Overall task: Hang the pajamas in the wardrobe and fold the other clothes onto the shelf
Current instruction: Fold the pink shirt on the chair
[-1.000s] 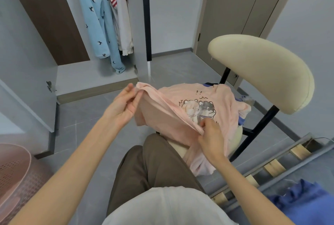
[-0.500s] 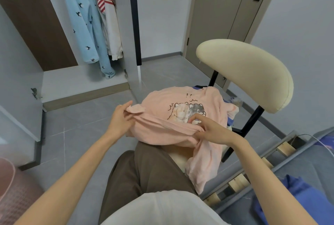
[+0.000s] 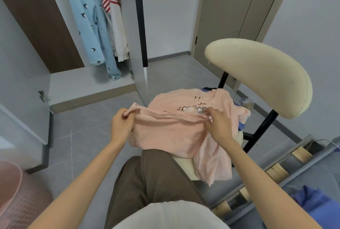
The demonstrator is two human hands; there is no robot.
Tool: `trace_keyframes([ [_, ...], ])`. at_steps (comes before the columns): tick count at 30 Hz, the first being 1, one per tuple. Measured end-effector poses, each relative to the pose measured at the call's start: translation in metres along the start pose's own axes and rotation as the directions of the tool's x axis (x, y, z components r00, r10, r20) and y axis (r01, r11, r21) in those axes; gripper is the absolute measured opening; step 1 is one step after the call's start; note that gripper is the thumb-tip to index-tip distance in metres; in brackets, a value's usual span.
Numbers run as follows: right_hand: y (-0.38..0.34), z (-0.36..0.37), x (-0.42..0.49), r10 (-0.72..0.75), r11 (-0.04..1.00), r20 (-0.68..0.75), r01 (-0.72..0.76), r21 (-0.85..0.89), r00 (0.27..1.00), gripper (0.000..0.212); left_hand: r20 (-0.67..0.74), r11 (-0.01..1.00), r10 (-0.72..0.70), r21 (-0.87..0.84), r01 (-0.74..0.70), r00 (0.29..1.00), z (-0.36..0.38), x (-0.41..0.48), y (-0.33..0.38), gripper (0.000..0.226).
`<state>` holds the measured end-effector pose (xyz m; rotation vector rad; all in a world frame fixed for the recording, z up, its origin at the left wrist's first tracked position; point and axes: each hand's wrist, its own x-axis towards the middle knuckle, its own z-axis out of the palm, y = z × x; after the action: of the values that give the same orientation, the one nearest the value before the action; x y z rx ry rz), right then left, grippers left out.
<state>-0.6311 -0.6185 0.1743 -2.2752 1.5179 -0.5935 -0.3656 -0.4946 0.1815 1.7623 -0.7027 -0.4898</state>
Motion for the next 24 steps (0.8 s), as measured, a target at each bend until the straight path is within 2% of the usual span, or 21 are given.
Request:
trace_keyframes([
  [2,0.003,0.015,-0.008,0.069,0.982,-0.066,-0.08,-0.169,0.995,0.042,0.038,1.0,0.014,0.012,-0.015,0.999,0.004,0.0,0.001,0.031],
  [3,0.004,0.024,-0.015,0.049,0.978,-0.057,-0.06,-0.198,0.997,0.042,0.06,1.0,0.021,0.021,-0.023,0.998,0.006,-0.001,0.001,0.032],
  [6,0.006,0.048,-0.037,-0.014,0.987,0.073,0.025,-0.156,0.997,0.039,0.089,0.999,0.03,0.031,-0.033,0.996,0.014,0.0,0.001,0.034],
  [9,0.006,0.069,-0.051,0.054,0.998,0.224,-0.045,-0.046,0.973,0.045,0.098,0.999,0.034,0.021,-0.037,0.995,0.023,0.002,0.001,0.036],
  [12,0.009,0.086,-0.058,0.131,0.987,0.331,-0.09,-0.136,0.934,0.05,0.075,0.999,0.041,0.006,-0.042,0.996,0.026,0.004,-0.001,0.039],
  [16,0.018,0.094,-0.062,0.266,0.927,0.301,-0.157,-0.342,0.916,0.057,0.04,0.99,0.008,-0.142,-0.002,0.999,0.019,0.012,-0.002,0.03],
  [19,0.027,0.092,-0.063,0.255,0.912,0.299,-0.125,-0.392,0.92,0.055,0.04,0.972,-0.026,-0.232,0.035,0.999,0.021,0.015,0.001,0.021],
  [22,0.043,0.079,-0.059,0.207,0.938,0.323,-0.093,-0.334,0.923,0.046,0.035,0.963,-0.023,-0.268,0.032,0.999,0.028,0.017,0.002,0.024],
  [24,0.053,0.061,-0.056,0.213,0.954,0.25,-0.146,-0.26,0.944,0.034,0.02,0.943,-0.047,-0.328,0.052,0.999,0.031,0.02,0.0,0.028],
])
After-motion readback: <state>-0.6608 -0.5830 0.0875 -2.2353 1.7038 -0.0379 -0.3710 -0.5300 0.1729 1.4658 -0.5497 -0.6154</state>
